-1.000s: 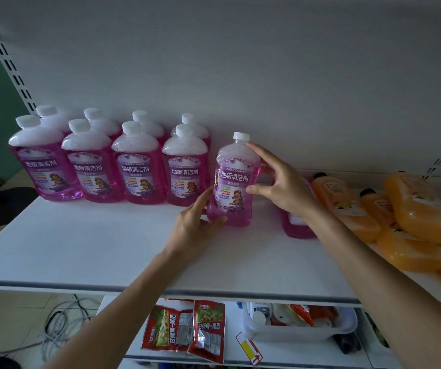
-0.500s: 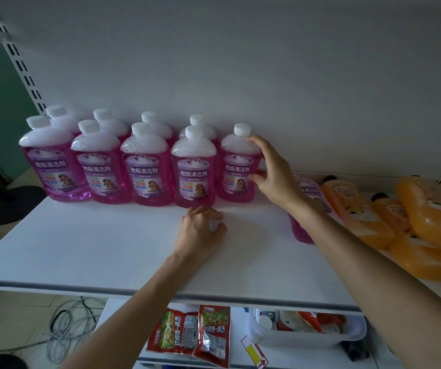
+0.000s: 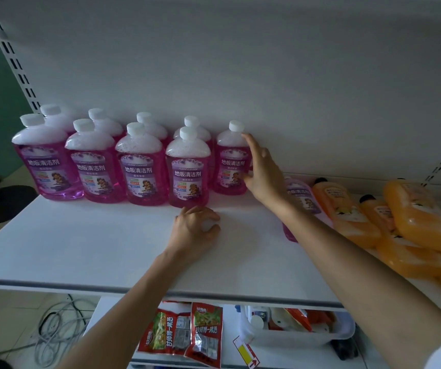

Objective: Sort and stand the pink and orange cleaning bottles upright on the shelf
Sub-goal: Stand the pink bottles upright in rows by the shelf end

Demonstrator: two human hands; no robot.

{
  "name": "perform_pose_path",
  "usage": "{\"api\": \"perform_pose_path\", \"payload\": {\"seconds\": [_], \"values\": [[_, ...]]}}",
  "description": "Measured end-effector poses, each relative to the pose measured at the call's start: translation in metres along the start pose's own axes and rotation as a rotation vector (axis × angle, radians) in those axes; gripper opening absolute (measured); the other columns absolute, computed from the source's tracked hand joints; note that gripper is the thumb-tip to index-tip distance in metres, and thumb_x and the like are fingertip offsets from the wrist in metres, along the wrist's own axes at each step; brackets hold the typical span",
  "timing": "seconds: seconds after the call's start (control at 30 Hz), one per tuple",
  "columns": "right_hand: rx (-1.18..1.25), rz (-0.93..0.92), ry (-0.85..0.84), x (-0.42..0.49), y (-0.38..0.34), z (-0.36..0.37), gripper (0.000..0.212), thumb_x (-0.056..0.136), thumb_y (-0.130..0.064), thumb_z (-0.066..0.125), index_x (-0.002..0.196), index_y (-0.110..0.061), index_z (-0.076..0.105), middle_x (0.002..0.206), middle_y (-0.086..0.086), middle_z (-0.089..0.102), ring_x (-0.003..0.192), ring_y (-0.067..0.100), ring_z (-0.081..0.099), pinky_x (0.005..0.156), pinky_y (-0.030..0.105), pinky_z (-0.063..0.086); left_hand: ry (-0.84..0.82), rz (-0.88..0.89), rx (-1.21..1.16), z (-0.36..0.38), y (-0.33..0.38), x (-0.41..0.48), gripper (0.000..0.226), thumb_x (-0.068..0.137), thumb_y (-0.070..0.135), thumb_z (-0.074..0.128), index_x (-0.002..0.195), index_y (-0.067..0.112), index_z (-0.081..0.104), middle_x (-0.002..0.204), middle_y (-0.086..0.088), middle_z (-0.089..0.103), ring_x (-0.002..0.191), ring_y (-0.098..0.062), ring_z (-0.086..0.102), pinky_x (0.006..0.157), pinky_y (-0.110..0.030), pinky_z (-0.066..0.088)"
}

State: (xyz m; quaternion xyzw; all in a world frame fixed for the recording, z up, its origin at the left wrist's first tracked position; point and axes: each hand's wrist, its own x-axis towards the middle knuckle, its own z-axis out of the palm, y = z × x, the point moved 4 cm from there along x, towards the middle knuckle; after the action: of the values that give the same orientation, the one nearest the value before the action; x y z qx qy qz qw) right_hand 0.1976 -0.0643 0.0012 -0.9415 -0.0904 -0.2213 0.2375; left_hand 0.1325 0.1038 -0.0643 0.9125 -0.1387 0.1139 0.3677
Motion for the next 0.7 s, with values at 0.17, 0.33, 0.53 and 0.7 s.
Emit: {"api": "perform_pose_path", "payload": {"seconds": [0.17,0.33,0.53,0.7], "values": [[-0.024,-0.016,-0.075,-0.002,-0.001,-0.001,0.097,0.08,-0.014,0.067,0.147,-0.036,0.001,0.11,0.011,0.058,0.089,0.033,0.063,0.071,0.046,0.053,-0.14,0.019,0.092,0.002,0.003,-0.002,0.041,0.07,0.046,0.046,0.101,0.032,0.069,0.118,0.016,0.06,0.113,-0.017,0.044,0.083,-0.025,0.025],[0.218,0.078,-0.247,-0.01,0.023,-0.027,0.101,0.082,-0.012,0.069,0.148,-0.037,-0.003,0.137,0.013,0.047,0.105,0.026,0.061,0.091,0.03,0.046,-0.159,0.015,0.106,0.003,0.004,-0.003,0.032,0.076,0.044,0.053,0.103,0.034,0.068,0.12,0.015,0.058,0.116,-0.016,0.044,0.085,-0.025,0.024],[-0.233,0.204,-0.314,-0.031,0.077,-0.061,0.067,0.086,-0.037,0.063,0.141,-0.008,0.036,0.149,0.015,0.03,0.139,0.026,0.026,0.109,0.03,0.023,-0.178,-0.004,-0.184,-0.004,0.017,-0.01,0.056,0.062,0.059,0.037,0.099,0.033,0.07,0.102,0.023,0.06,0.102,-0.001,0.054,0.097,-0.028,0.039],[-0.228,0.248,-0.28,-0.048,0.074,-0.062,0.042,0.095,-0.043,0.045,0.124,-0.016,0.055,0.13,0.01,0.057,0.12,0.026,0.05,0.085,0.027,0.033,-0.208,-0.032,-0.217,-0.001,0.021,-0.01,0.056,0.063,0.061,0.037,0.098,0.034,0.07,0.103,0.02,0.064,0.102,-0.004,0.057,0.091,-0.025,0.042]]}}
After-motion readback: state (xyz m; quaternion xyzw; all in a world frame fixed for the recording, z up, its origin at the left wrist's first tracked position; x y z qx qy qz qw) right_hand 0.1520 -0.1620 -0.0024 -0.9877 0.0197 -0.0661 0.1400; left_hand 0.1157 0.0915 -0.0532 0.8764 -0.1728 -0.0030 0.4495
